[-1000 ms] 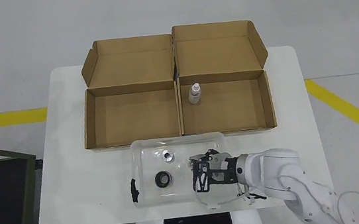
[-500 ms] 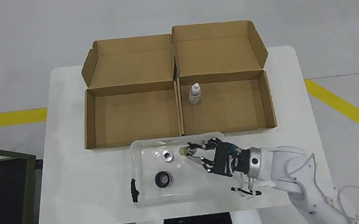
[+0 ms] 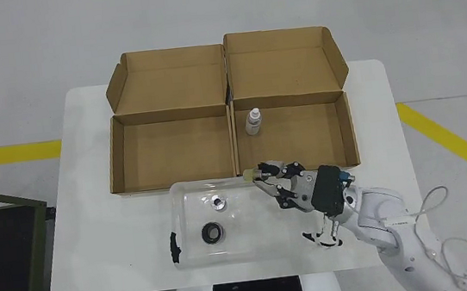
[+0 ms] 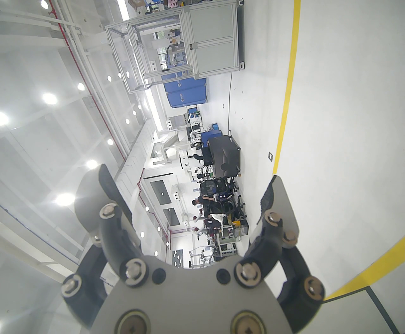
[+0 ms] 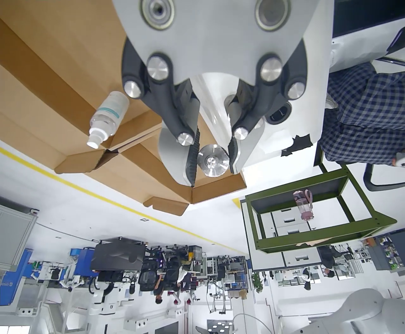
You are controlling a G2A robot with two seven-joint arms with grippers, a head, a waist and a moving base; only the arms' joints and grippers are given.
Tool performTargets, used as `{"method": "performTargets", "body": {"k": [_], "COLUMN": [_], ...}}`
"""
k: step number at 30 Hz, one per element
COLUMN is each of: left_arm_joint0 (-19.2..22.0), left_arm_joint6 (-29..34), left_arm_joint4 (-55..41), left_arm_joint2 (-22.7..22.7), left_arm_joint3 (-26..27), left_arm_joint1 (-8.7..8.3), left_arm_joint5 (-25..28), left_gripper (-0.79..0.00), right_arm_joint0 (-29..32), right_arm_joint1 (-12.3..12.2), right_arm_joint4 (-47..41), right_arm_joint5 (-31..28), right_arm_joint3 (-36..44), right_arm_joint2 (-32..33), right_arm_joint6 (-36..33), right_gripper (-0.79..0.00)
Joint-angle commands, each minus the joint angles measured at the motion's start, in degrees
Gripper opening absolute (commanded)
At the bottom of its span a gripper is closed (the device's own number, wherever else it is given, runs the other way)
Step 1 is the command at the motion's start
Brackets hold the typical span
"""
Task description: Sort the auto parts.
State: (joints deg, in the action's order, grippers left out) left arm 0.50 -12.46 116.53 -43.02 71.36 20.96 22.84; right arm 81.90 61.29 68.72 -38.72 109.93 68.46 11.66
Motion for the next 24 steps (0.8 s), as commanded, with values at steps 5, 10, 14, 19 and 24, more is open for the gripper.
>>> {"method": "performTargets", "body": {"k": [5, 10, 14, 19, 24], "left_arm_joint0": [0.0, 0.0, 0.0, 0.0, 0.0], "left_arm_joint6": [0.0, 0.0, 0.0, 0.0, 0.0], "left_arm_joint4": [0.0, 0.0, 0.0, 0.0, 0.0], "left_arm_joint2": [0.0, 0.0, 0.0, 0.0, 0.0], "left_arm_joint3": [0.0, 0.0, 0.0, 0.0, 0.0], "left_arm_joint1": [0.00, 0.00, 0.00, 0.00, 0.00], "left_arm_joint5": [0.0, 0.0, 0.0, 0.0, 0.0], "left_gripper": [0.000, 0.000, 0.000, 0.000, 0.000], "right_arm_joint0": [0.4, 0.2, -0.1, -0.3, -0.9], "right_arm_joint1": [0.0, 0.0, 0.0, 0.0, -0.1], "right_arm_joint4": [-0.6, -1.7, -1.5, 1.0, 3.9], "right_arm_joint5": [0.2, 0.0, 0.1, 2.5, 5.6], "right_arm_joint3": [-0.1, -0.4, -0.2, 0.6, 1.8], "right_arm_joint2": [0.8, 1.1, 1.3, 2.2, 3.1], "right_arm_joint6": [0.2, -0.7, -1.3, -4.0, -9.7], "right_gripper": [-0.785, -0.785, -0.785, -0.785, -0.785]}}
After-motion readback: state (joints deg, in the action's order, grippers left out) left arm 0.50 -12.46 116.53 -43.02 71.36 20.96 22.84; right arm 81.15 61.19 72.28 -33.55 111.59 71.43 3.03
